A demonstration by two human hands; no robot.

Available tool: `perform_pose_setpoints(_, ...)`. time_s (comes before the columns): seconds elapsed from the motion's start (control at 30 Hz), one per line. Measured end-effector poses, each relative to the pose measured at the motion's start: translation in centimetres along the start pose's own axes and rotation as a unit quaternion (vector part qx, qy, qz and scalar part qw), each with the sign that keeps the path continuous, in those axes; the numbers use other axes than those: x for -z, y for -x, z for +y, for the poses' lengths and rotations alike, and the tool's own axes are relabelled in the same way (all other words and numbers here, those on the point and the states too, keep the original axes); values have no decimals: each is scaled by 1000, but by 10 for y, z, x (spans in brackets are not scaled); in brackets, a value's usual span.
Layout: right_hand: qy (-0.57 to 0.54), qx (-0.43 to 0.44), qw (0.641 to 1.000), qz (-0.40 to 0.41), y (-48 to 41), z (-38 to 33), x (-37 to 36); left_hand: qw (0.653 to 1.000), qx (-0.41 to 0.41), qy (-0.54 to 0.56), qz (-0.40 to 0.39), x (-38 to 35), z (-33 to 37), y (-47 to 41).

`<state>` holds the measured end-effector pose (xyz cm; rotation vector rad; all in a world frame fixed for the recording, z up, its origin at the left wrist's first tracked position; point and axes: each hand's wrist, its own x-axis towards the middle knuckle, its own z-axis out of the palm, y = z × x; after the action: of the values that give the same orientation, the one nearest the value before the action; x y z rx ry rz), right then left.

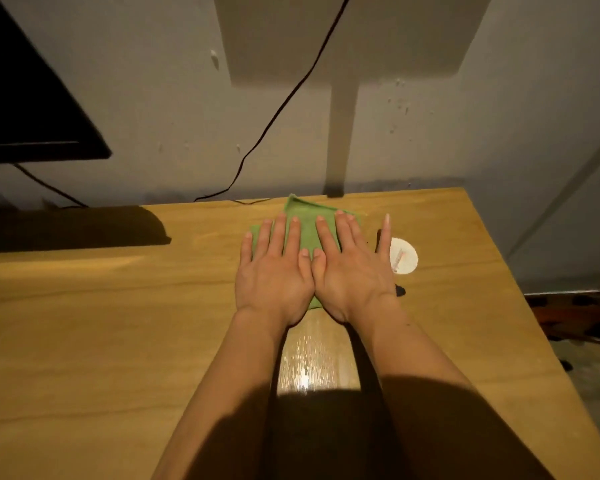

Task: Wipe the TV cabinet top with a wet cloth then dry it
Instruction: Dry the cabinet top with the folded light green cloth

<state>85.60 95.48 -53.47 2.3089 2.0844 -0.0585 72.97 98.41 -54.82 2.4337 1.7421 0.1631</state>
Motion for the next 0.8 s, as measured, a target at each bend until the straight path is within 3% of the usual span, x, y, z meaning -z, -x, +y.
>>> perform_pose_setpoints(0.17, 16, -7, 1000, 13, -55, 16, -1, 1000, -9, -1, 12, -5, 2, -59)
perform_pose_setpoints(0.43, 31, -11, 999, 10, -54, 14, 2, 1000, -7, 1, 17, -4, 3, -59)
perform_pose_setpoints(0.8, -16, -9, 1000, -2, 89, 3, -5, 1000, -1, 8, -10, -3, 26, 84)
